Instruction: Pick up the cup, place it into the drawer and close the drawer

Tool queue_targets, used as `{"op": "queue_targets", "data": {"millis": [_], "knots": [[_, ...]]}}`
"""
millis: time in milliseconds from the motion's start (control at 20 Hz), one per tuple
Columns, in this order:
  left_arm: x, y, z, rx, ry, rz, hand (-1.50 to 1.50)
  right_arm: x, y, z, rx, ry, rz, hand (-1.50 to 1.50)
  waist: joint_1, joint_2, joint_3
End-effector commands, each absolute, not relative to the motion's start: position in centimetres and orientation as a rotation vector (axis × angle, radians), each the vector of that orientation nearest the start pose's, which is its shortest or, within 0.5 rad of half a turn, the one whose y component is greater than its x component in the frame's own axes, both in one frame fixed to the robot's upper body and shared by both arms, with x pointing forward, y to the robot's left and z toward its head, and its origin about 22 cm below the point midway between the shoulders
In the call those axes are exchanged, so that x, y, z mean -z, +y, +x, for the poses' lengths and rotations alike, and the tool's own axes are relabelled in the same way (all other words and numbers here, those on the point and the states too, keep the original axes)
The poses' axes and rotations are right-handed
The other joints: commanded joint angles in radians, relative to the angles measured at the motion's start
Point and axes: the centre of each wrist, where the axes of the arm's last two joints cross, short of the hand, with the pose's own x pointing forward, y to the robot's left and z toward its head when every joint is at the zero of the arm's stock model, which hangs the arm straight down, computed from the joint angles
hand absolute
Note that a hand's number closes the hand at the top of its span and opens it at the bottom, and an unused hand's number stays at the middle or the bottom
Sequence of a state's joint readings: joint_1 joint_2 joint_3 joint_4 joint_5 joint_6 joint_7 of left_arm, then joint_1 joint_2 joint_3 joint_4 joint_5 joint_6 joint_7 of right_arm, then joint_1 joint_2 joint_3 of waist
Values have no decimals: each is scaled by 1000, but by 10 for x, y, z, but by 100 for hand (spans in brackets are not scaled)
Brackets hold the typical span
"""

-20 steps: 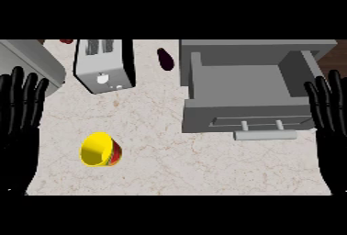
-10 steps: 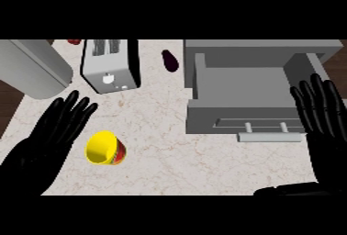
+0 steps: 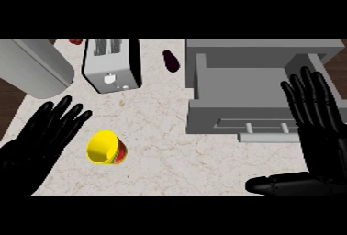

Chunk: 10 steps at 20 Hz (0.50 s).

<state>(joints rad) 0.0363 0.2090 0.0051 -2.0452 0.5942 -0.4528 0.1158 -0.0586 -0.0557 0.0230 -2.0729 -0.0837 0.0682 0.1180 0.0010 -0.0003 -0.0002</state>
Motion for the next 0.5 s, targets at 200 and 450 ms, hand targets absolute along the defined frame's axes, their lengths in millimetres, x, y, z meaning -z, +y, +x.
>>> {"op": "queue_targets", "data": {"millis": [200, 450], "knots": [[-108, 264, 225, 305, -1852, -695, -150, -116, -231, 223, -92, -2004, 136, -150, -1, 0, 0], [-100, 254, 221, 304, -1859, -653, -150, -136, -224, 225, -110, -2029, 134, -150, 0, 0, 0]]}}
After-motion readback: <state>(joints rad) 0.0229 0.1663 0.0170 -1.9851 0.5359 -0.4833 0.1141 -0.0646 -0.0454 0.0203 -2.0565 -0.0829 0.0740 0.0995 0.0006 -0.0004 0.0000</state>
